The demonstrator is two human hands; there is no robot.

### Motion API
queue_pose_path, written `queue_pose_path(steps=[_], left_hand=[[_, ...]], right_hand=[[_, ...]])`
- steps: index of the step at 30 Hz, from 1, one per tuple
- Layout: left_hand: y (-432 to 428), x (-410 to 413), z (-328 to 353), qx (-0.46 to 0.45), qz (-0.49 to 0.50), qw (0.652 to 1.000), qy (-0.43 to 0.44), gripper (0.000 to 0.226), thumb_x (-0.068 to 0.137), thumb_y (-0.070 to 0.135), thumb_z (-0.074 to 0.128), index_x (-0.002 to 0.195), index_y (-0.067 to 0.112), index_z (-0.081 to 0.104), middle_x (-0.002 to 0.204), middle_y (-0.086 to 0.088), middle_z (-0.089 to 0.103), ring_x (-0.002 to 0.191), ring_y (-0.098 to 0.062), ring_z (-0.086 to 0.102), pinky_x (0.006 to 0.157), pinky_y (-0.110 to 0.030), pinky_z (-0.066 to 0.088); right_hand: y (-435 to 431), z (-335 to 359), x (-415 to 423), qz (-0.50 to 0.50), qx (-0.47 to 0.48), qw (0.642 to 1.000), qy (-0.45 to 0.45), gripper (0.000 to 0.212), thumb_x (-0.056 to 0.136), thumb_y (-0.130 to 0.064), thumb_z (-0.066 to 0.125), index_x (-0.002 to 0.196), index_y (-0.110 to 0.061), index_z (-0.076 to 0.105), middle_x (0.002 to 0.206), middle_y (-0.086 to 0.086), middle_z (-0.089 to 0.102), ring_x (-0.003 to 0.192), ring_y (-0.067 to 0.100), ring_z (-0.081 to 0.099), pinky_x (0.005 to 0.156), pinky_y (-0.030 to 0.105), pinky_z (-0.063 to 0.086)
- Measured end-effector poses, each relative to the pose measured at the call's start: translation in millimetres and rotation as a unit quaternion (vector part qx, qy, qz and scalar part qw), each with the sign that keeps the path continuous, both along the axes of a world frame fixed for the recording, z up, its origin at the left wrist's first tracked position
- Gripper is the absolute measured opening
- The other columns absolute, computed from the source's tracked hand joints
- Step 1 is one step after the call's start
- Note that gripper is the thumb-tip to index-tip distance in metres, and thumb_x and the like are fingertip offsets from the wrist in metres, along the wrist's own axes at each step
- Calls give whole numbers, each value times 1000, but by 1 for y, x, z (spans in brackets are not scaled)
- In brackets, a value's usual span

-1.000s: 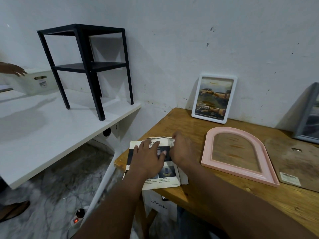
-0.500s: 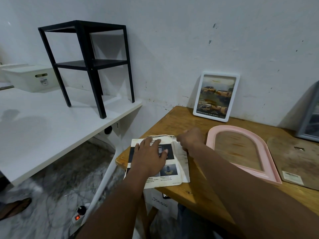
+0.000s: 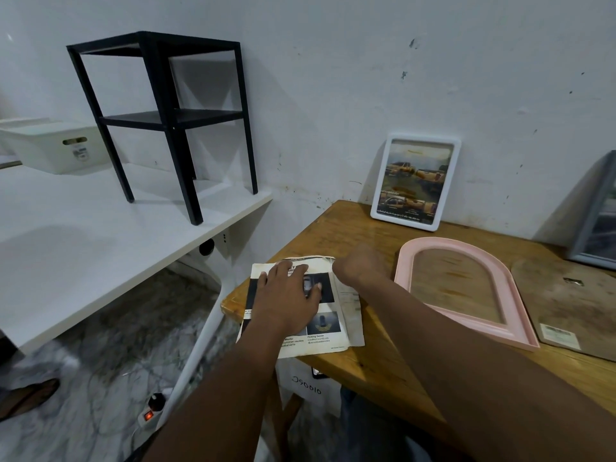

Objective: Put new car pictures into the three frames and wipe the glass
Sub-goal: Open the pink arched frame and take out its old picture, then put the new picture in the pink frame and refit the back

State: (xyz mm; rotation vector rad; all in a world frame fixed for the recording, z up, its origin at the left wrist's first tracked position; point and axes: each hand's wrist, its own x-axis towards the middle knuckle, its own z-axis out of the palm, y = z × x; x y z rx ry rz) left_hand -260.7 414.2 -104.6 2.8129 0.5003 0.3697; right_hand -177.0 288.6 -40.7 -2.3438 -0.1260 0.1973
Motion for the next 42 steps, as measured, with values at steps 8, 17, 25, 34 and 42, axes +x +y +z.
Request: queue_pose_path(steps=[8, 17, 25, 34, 42], left_hand=[[-1, -1, 2, 9, -4, 1000, 2, 60, 101, 61, 37, 154, 32, 38, 164, -1, 31, 151, -25, 27, 124, -52, 18], [-1, 7, 18, 156, -94, 983, 7, 44, 105, 51, 34, 143, 36, 50, 148, 1, 52, 135, -22, 45, 113, -47, 34], [-14, 13, 31, -36, -140, 986, 82, 68, 100, 63, 40, 159, 29, 29, 161, 2, 35, 143, -23, 39, 114, -45, 40], [-20, 11, 32, -18, -127, 990, 58, 63, 97, 64, 46, 148, 27, 43, 153, 1, 42, 137, -20, 41, 112, -41, 40], [-87, 41, 54, -41, -169, 984, 31, 66, 97, 64, 47, 151, 28, 40, 164, -1, 29, 146, -25, 35, 114, -45, 35]], right_hand=[[-5, 1, 5, -10, 70, 997, 24, 14, 91, -12, 69, 84, -11, 57, 85, 8, 58, 72, 18, 54, 63, 27, 45], [-18, -10, -5, 78, 30, 991, -104, 37, 92, -1, 63, 121, -23, 62, 120, 0, 61, 100, 18, 56, 77, 25, 52], [-48, 2, 2, 70, 36, 984, -159, 47, 95, -1, 59, 138, -22, 57, 141, 3, 56, 127, 24, 53, 100, 31, 46], [-125, 30, 31, -7, 64, 980, -188, 38, 98, 1, 52, 130, -16, 64, 142, 9, 55, 125, 29, 55, 92, 32, 51], [-216, 27, 57, -71, 48, 977, -193, 32, 100, -3, 51, 128, -11, 66, 138, 9, 60, 123, 26, 57, 92, 27, 46]])
